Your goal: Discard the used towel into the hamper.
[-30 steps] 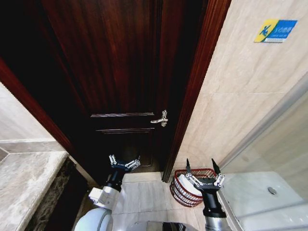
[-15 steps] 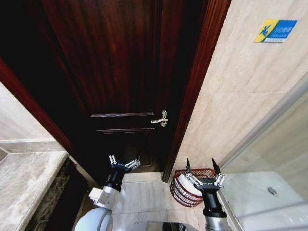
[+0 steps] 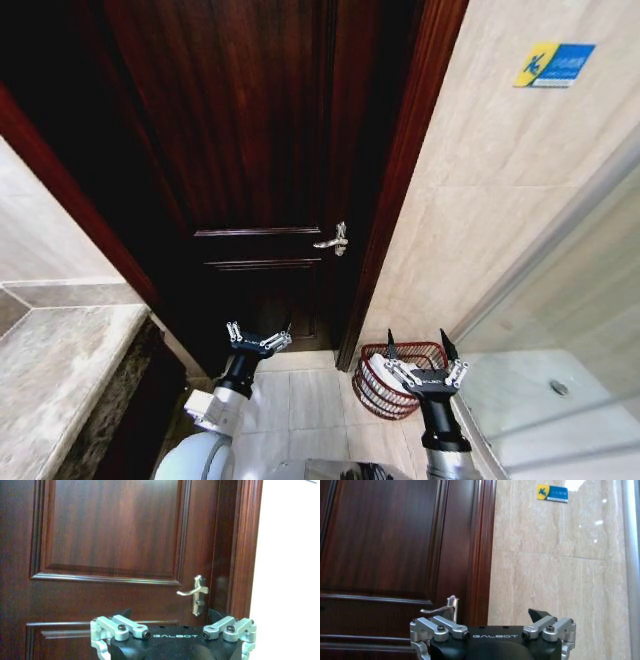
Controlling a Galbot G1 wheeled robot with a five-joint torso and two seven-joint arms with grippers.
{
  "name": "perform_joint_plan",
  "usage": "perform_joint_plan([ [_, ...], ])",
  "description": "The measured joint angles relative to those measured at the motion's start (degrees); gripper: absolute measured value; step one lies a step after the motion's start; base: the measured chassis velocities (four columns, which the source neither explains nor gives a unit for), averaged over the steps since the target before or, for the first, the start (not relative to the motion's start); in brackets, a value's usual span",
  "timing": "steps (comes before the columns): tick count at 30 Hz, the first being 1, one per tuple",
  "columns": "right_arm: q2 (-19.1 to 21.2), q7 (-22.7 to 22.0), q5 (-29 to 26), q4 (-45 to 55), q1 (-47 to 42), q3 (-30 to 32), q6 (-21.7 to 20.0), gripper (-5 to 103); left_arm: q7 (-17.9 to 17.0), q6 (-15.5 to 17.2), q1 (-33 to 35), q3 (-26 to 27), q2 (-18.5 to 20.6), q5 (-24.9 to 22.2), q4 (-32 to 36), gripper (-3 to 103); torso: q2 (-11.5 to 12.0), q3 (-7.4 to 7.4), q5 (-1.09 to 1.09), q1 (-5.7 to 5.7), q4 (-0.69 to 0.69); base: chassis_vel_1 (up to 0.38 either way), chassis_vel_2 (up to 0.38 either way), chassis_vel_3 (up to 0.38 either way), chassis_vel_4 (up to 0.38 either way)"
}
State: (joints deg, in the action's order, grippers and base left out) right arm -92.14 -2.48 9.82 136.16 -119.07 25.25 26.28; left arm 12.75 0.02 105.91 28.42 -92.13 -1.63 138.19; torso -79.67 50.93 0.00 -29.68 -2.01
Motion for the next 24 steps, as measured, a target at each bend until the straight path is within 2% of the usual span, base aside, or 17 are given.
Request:
perform_joint_plan([
  [14,0.0,0.0,0.0,0.01,0.01,0.0,0.0,100,0.0,0.0,0.0,0.0,0.0,0.0,0.0,100,0.02,0.01,0.0,-0.04,0.0,0.024,-0.049,-0.025,0.049],
  [24,0.0,0.0,0.0,0.01,0.01,0.01,-0.01,100,0.0,0.0,-0.01,0.0,0.0,0.0,0.0,100,0.04,0.02,0.0,-0.04,0.0,-0.149,-0.15,0.137,0.146],
])
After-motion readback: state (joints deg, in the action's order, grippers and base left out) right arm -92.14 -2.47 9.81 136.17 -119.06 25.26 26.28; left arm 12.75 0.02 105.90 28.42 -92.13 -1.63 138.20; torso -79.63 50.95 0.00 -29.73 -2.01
